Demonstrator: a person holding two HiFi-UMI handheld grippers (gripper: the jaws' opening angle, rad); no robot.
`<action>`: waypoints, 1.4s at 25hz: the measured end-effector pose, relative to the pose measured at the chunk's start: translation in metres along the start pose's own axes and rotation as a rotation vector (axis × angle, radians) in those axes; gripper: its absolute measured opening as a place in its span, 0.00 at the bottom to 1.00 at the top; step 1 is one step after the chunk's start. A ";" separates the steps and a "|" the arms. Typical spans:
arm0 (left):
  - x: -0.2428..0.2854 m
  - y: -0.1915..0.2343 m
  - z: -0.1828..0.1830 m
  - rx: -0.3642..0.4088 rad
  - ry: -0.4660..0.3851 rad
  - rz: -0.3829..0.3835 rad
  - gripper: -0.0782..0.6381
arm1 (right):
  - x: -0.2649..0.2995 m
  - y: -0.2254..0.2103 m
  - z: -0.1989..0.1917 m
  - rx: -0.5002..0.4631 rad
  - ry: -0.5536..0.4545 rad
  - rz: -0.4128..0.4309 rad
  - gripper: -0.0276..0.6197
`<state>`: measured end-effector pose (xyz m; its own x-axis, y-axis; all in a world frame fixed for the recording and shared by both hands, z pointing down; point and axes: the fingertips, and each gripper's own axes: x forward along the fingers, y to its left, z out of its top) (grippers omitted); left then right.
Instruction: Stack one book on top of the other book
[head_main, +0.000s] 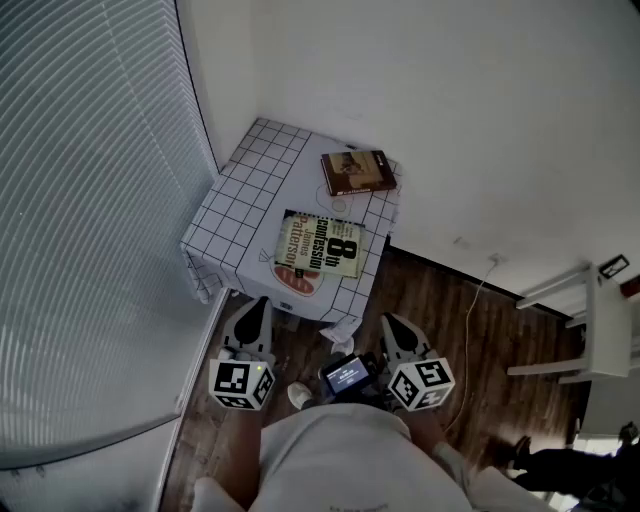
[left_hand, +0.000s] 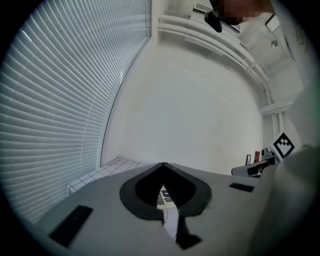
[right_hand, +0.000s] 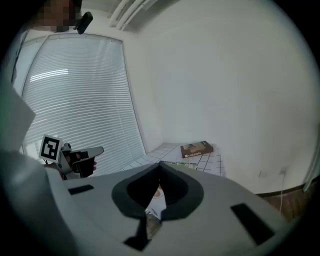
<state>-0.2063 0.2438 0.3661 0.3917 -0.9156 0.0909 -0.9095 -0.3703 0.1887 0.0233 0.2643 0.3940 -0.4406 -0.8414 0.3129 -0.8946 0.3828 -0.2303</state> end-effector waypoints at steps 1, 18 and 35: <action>0.000 -0.001 0.000 0.000 0.000 -0.001 0.12 | 0.000 0.000 -0.001 0.000 0.003 0.000 0.05; -0.003 -0.006 0.003 -0.003 -0.011 -0.018 0.12 | -0.005 0.002 0.001 0.007 -0.032 -0.007 0.05; 0.021 0.003 0.008 0.077 0.006 0.060 0.12 | 0.020 -0.024 0.004 0.025 -0.038 -0.008 0.05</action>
<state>-0.2019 0.2219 0.3608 0.3364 -0.9357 0.1058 -0.9394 -0.3257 0.1067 0.0359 0.2372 0.4020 -0.4298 -0.8586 0.2795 -0.8958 0.3667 -0.2513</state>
